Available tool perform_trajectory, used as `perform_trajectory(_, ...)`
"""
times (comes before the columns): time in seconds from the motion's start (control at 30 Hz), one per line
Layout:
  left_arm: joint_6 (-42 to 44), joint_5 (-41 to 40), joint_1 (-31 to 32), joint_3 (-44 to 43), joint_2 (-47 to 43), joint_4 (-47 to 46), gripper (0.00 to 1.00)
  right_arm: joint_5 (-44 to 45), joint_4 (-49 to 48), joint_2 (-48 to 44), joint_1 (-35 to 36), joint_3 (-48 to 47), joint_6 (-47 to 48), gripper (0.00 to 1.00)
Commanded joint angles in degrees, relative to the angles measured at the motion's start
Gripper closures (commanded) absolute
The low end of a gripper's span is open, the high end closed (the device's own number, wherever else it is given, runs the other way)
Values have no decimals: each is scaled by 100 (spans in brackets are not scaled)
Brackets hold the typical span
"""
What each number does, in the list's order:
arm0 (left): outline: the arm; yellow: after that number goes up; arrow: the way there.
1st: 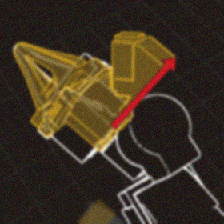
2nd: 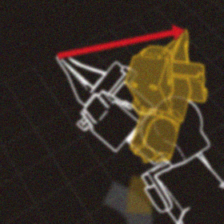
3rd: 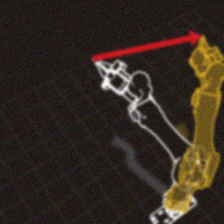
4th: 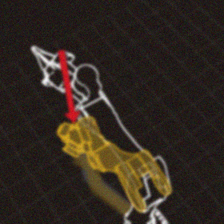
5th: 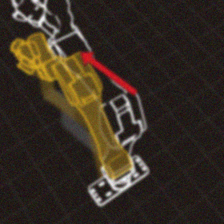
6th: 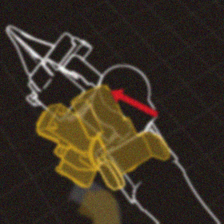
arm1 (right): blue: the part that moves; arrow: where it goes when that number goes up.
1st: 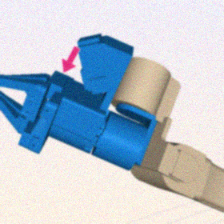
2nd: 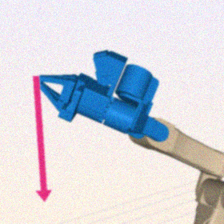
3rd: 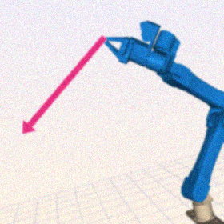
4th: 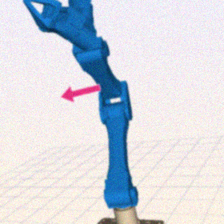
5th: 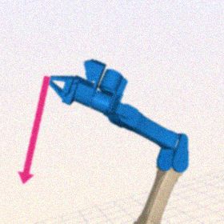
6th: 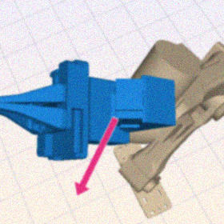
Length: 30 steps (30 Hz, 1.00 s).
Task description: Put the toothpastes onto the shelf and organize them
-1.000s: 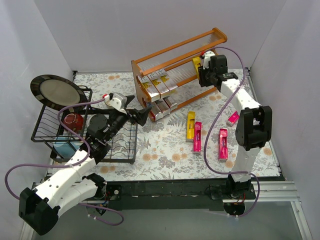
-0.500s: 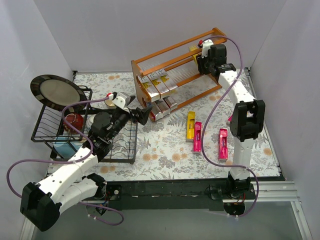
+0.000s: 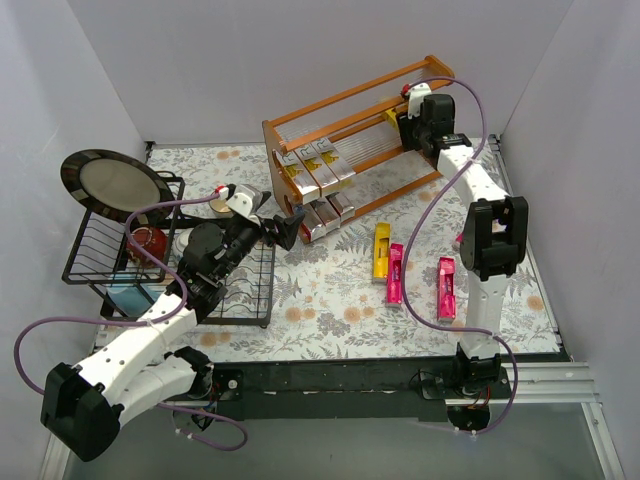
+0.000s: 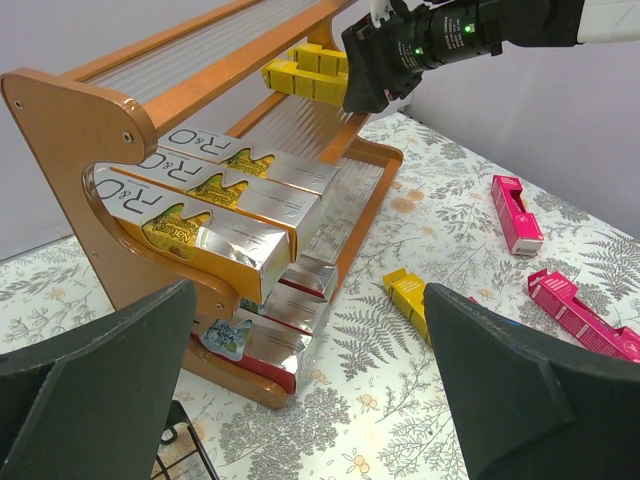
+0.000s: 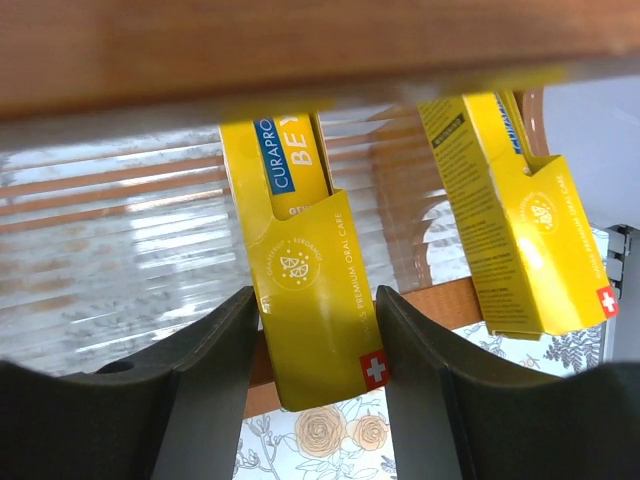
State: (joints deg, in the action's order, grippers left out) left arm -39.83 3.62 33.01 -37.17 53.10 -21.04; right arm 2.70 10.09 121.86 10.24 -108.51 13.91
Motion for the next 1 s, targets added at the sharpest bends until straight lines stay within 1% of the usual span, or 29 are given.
perform_trajectory(0.0, 72, -63, 21, -1, -28, -32, 2, 134, -358, -251, -189, 58, 59, 44)
perform_trajectory(0.17, 90, -80, 21, -1, 25, -32, 2, 213, -604, -198, -277, 75, 111, 44)
perform_trajectory(0.47, 99, -80, 21, -10, 78, -15, 2, 301, -754, -224, -330, 49, 287, 39)
perform_trajectory(0.73, 99, -80, 21, -1, 60, -23, 2, 442, -1008, -347, -330, 295, 410, 39)
perform_trajectory(0.97, 116, -89, 21, -1, 78, -15, 2, 319, -1333, -461, -321, 550, 384, 40)
